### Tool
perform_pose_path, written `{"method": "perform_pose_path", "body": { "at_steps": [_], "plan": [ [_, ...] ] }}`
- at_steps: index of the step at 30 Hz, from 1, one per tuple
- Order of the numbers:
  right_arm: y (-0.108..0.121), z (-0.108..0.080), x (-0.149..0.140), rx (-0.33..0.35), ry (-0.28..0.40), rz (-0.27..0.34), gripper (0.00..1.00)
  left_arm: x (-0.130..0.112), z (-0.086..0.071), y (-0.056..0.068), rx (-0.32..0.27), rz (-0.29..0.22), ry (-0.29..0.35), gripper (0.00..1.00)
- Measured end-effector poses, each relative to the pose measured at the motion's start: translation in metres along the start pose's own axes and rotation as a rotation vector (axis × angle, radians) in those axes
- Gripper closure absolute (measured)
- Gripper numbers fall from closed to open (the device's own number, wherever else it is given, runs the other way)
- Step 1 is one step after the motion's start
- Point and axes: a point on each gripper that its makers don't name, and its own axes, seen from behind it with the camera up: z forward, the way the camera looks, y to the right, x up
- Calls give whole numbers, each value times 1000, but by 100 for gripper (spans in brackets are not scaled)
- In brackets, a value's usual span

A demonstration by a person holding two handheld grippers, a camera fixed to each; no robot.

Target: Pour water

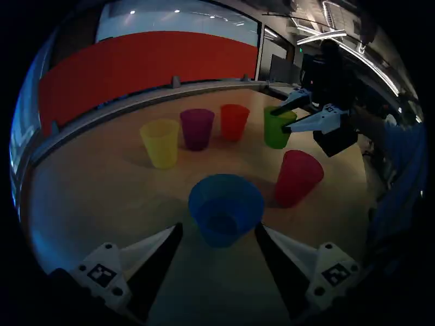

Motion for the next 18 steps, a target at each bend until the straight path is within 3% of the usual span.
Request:
{"method": "perform_pose_path", "body": {
  "at_steps": [18],
  "plan": [
    [-6,17,-25,-9,-32,-14,8,2,-15,-1,13,-30,34,2]
  ]
}}
